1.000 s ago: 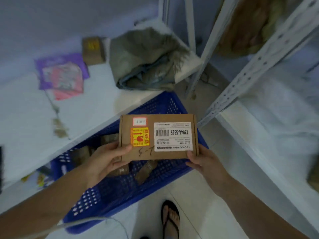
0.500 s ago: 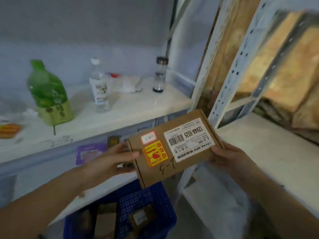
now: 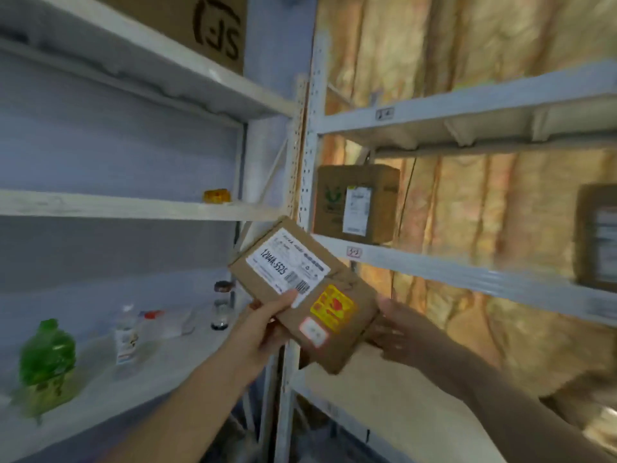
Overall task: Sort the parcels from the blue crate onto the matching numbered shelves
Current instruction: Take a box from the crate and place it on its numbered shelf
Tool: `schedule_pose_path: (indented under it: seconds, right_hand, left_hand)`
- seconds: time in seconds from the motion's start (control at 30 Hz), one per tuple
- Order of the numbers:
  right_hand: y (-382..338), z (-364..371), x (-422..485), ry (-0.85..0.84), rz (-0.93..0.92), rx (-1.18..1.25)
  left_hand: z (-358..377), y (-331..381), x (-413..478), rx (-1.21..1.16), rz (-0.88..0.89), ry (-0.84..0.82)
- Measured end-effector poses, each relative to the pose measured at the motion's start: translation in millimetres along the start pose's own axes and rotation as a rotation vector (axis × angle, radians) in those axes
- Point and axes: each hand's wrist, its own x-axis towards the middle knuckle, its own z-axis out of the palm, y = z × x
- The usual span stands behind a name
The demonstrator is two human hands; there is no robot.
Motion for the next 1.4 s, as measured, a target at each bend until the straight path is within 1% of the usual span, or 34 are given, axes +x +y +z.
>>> schedule_pose_path:
  seconds: [0.07, 0.13, 0.2, 0.3, 0.37, 0.53, 0.6, 0.73, 0.83, 0.9, 1.0, 1.07, 1.1, 1.17, 1.23, 1.3, 1.4]
  right_hand:
    - [-8, -2, -16, -0.053, 0.007, 0.048]
    - [-24, 1, -28, -0.052, -0.044, 0.146]
    - [-48, 0, -38, -0.010, -0.154, 0.179]
    - [-86, -19, -52, 0.066, -0.279, 0.109]
    - [-106, -36, -59, 0.095, -0.341, 0.045]
    - [-135, -49, -63, 0.167, -0.467, -0.092]
    - [-135, -49, -62, 0.226, -0.503, -0.125]
    - [-131, -58, -60, 0.343, -0.505, -0.168]
    - [-133, -70, -59, 0.451, -0.539, -0.167]
    - [-135, -73, -57, 0.601, -0.560, -0.135]
    - [-136, -70, -54, 0.877, -0.548, -0.145]
    - [-142, -66, -60, 0.993, -0.554, -0.158]
    - [-146, -66, -66, 1.042, -0.571, -0.201]
    - [-153, -68, -79, 1.083, -0.603, -0.300]
    - [-157, -76, -92, 1.092, -0.619, -0.398]
    - [-159, -87, -105, 1.098, -0.606, -0.470]
    - [-150, -97, -130, 1.141, -0.597, -0.494]
  left_hand:
    - [32, 8, -1, -0.161, 0.043, 0.029]
    - [63, 15, -6, -0.248, 0.049, 0.000]
    - [87, 24, -9, -0.305, 0.042, -0.062]
    - [93, 49, -5, -0.298, 0.046, -0.121]
    - [87, 69, 0, -0.229, 0.091, -0.149]
    - [87, 98, 2, 0.183, 0.292, -0.219]
    - [91, 102, 3, 0.280, 0.358, -0.224]
    - [107, 100, 7, 0.283, 0.421, -0.226]
    - [119, 96, 11, 0.281, 0.412, -0.277]
    - [128, 90, 16, 0.320, 0.385, -0.290]
    - [154, 78, 21, 0.349, 0.398, -0.216]
    - [173, 73, 19, 0.387, 0.493, -0.131]
    - [182, 71, 18, 0.409, 0.544, -0.079]
    - [196, 69, 12, 0.441, 0.616, 0.016]
    - [208, 67, 3, 0.479, 0.638, 0.014]
    - [214, 62, 0, 0.551, 0.649, -0.032]
    - [218, 48, -4, 0.617, 0.678, -0.157]
